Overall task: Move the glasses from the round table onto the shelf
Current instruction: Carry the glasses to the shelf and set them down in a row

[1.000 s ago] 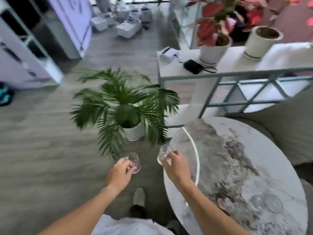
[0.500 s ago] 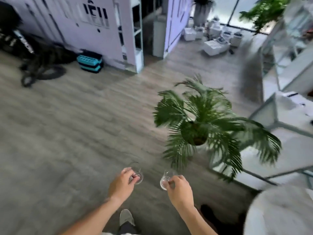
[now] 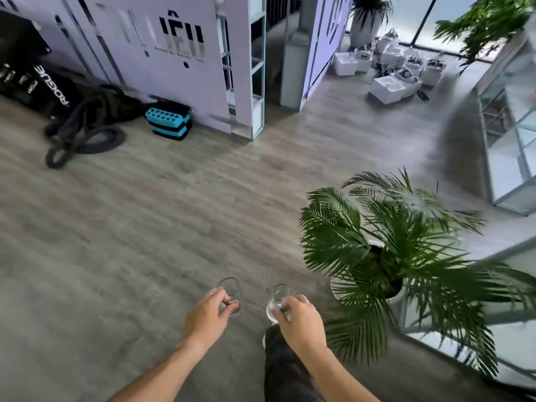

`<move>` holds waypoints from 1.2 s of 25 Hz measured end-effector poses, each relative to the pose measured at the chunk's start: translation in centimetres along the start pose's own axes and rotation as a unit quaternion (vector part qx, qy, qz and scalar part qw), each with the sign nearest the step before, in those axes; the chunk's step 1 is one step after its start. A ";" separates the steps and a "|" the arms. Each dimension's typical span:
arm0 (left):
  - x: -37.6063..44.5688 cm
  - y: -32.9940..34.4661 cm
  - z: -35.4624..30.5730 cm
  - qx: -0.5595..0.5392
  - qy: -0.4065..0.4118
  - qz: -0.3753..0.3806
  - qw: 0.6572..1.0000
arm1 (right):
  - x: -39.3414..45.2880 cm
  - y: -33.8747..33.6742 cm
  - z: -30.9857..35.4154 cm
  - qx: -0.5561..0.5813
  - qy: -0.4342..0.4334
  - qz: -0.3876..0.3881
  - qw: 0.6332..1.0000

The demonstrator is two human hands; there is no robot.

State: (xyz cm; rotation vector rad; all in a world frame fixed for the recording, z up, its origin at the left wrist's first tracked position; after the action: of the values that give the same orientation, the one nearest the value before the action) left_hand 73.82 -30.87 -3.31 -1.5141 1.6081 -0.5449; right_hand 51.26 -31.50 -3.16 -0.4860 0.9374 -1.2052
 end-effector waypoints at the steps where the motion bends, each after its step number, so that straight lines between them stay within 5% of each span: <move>1: 2.8 -0.5 -0.4 0.000 0.000 0.000 1.000 | 2.8 -0.4 0.7 0.001 -0.004 -0.003 1.000; 17: 52.6 -9.6 -14.5 0.008 0.027 -0.030 0.999 | 51.6 -19.7 7.5 0.014 -0.007 -0.014 1.000; 30: 100.2 -12.4 -34.1 0.033 0.127 0.068 0.989 | 89.9 -37.6 6.9 0.094 0.117 -0.113 0.982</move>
State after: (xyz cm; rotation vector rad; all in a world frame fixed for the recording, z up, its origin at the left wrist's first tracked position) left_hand 62.10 -136.75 -2.41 -1.3151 1.8519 -0.7305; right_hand 41.23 -128.63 -2.33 -0.3085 0.9728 -1.5663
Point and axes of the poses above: each hand's wrist, its own x-axis towards the middle knuckle, its own y-axis out of the palm, z = x × y, the point moved 3 cm from there along x, towards the middle knuckle, and after that the axes turned 5 degrees about z, right-handed, at the moved point
